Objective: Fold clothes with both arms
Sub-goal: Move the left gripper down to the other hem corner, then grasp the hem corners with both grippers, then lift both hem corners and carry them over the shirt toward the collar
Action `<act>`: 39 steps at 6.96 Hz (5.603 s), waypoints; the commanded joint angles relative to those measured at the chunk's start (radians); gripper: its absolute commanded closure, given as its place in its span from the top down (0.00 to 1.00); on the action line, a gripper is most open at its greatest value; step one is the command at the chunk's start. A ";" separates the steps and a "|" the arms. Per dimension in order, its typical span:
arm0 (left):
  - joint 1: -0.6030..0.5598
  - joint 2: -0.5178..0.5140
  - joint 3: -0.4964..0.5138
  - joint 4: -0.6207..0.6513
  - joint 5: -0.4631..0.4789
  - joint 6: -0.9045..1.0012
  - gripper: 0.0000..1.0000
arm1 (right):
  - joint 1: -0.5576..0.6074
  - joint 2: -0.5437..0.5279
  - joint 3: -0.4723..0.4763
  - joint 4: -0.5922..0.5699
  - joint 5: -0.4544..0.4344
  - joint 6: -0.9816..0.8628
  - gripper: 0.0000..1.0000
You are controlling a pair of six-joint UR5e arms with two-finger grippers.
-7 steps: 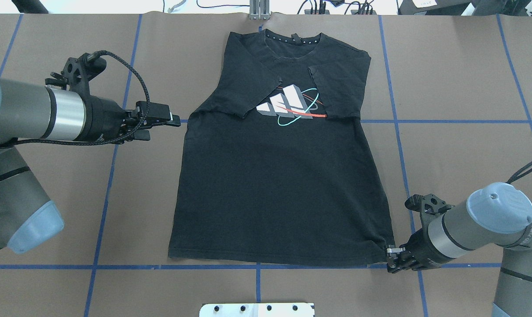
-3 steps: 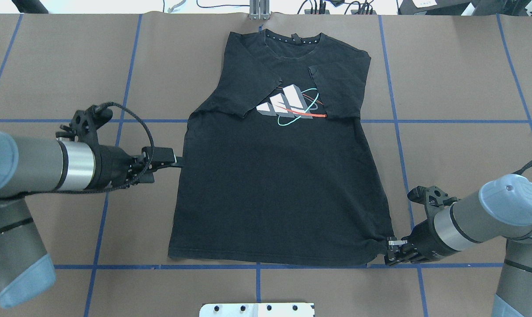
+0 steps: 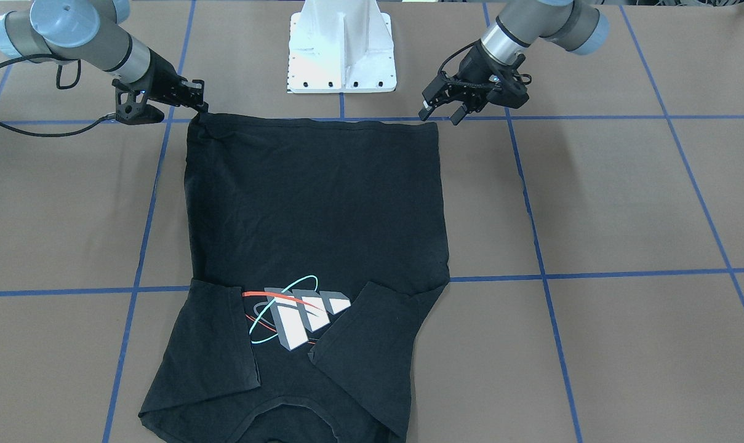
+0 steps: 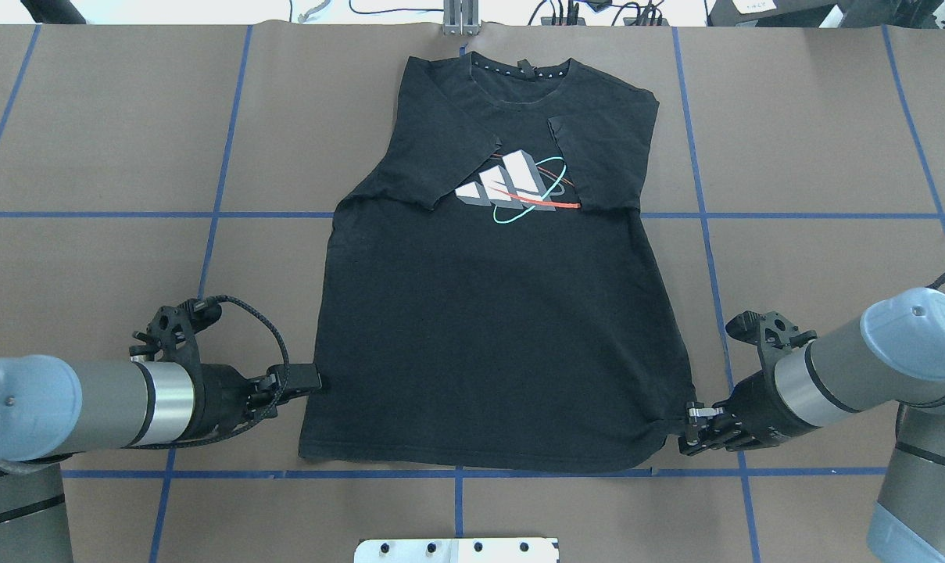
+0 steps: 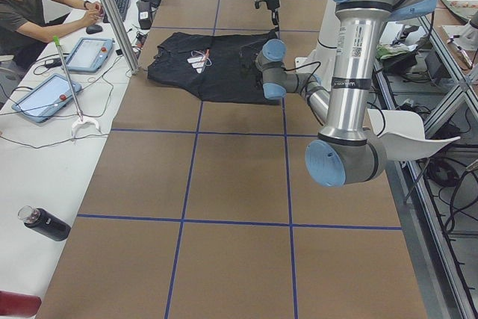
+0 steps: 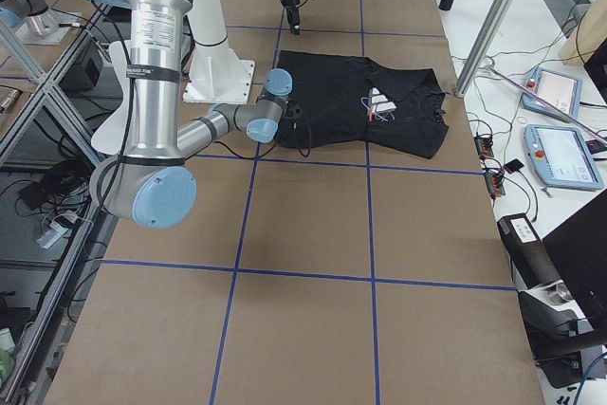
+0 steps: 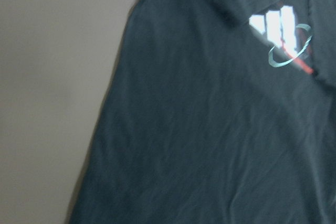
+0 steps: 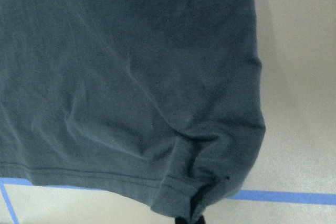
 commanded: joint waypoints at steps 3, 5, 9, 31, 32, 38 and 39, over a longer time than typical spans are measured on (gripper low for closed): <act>0.064 -0.023 0.077 0.026 0.023 -0.021 0.97 | 0.021 0.019 0.014 0.000 0.010 0.002 0.00; 0.067 -0.035 0.105 0.026 0.023 -0.021 0.92 | 0.031 0.019 0.014 0.000 0.020 0.002 0.00; 0.096 -0.037 0.106 0.028 0.028 -0.021 0.86 | 0.057 0.019 0.014 0.000 0.053 0.002 0.00; 0.106 -0.061 -0.120 0.247 -0.032 -0.018 0.00 | 0.082 -0.018 0.014 0.072 0.233 0.000 0.00; 0.113 -0.025 -0.163 0.252 -0.040 -0.013 0.00 | 0.080 -0.041 0.020 0.084 0.256 0.000 0.00; 0.259 0.060 -0.364 0.387 -0.251 -0.007 0.00 | 0.021 -0.198 0.016 0.388 0.459 0.189 0.00; 0.258 0.062 -0.374 0.388 -0.264 -0.007 0.00 | 0.013 -0.198 0.019 0.397 0.458 0.204 0.00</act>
